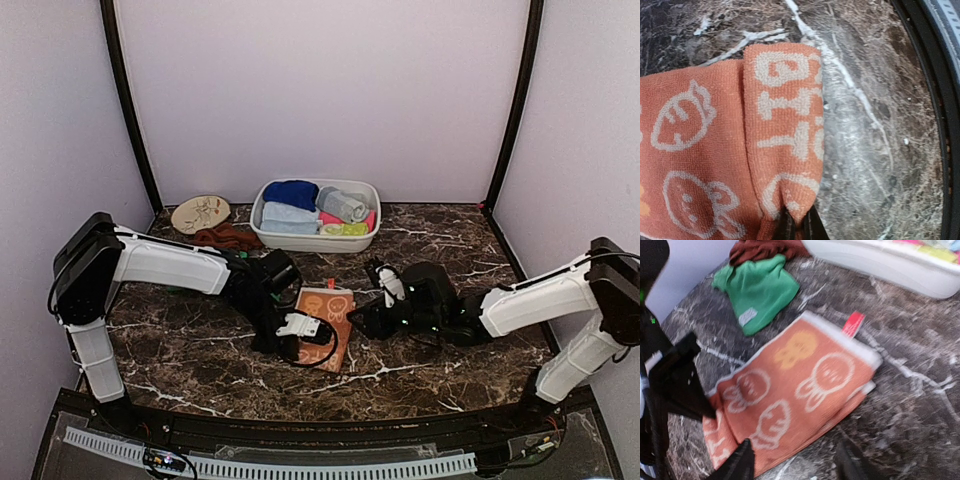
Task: Roll the towels
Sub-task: Roll the towel at the center of the board.
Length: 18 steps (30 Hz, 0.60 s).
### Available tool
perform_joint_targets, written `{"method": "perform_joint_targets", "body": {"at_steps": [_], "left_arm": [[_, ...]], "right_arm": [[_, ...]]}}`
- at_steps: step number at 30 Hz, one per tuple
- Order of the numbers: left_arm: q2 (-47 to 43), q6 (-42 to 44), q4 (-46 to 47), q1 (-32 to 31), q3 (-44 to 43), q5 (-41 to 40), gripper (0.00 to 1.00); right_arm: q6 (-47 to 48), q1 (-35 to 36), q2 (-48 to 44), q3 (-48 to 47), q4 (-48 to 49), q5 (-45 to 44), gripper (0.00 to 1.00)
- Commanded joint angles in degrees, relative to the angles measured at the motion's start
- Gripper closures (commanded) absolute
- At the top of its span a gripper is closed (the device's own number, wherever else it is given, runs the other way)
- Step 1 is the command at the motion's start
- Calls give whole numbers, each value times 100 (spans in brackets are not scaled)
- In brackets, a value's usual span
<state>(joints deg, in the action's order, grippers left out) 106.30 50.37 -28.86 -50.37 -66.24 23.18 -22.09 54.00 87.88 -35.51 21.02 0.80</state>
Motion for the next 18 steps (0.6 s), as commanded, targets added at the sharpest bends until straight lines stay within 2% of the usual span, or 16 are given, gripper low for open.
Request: {"method": "perform_joint_targets", "body": {"at_steps": [1, 4, 6, 8, 12, 18], "left_arm": [[17, -269, -1167, 7, -192, 788, 100], [97, -366, -1375, 63, -270, 1051, 100], [199, -440, -1500, 138, -377, 1233, 100], [377, -494, -1706, 264, -564, 1472, 100], [793, -592, -2168, 526, -1133, 1847, 100], [1359, -677, -2728, 818, -1711, 2408, 100]], "right_arm": [[418, -54, -952, 495, 156, -1679, 1], [379, -230, -1686, 1271, 1172, -1410, 0], [624, -279, -1878, 1460, 1428, -1079, 1], [1290, -118, -1905, 1366, 1098, -696, 8], [2779, 856, -1858, 1244, 220, -1217, 13], [3738, 1973, -1482, 1012, -127, -1509, 19]]}}
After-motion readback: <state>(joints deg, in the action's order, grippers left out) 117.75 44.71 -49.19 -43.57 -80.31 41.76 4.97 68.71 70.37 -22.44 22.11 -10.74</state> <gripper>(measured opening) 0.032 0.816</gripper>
